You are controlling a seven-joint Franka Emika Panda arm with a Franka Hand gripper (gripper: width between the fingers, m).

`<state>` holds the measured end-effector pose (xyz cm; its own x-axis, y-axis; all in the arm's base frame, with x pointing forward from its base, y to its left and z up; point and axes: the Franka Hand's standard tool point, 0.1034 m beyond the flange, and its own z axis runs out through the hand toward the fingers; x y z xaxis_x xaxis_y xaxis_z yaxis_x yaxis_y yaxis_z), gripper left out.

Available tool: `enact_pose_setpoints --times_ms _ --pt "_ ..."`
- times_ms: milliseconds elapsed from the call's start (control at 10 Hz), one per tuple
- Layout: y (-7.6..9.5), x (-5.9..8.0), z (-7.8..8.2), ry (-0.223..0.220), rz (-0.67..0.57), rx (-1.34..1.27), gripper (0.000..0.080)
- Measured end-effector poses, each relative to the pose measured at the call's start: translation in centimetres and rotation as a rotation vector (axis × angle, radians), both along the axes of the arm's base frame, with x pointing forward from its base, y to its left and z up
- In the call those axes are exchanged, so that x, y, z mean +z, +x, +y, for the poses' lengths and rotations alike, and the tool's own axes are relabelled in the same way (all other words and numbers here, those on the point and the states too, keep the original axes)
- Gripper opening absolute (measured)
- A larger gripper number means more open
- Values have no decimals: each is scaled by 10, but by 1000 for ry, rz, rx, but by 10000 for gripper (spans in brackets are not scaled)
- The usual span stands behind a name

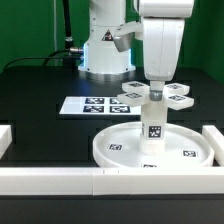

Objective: Assemble round table

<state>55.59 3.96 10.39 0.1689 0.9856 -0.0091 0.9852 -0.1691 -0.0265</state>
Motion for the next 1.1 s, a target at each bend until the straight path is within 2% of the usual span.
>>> enact_pose_setpoints --times_ms 300,400,500,800,1100 --pt "0 0 -3 -3 0 0 637" --pt "0 0 -4 -6 0 1 456" --pt "0 0 -4 -6 0 -4 429" --pt "0 0 -4 -7 -1 -38 429" --pt "-2 0 -8 -13 9 -415 429"
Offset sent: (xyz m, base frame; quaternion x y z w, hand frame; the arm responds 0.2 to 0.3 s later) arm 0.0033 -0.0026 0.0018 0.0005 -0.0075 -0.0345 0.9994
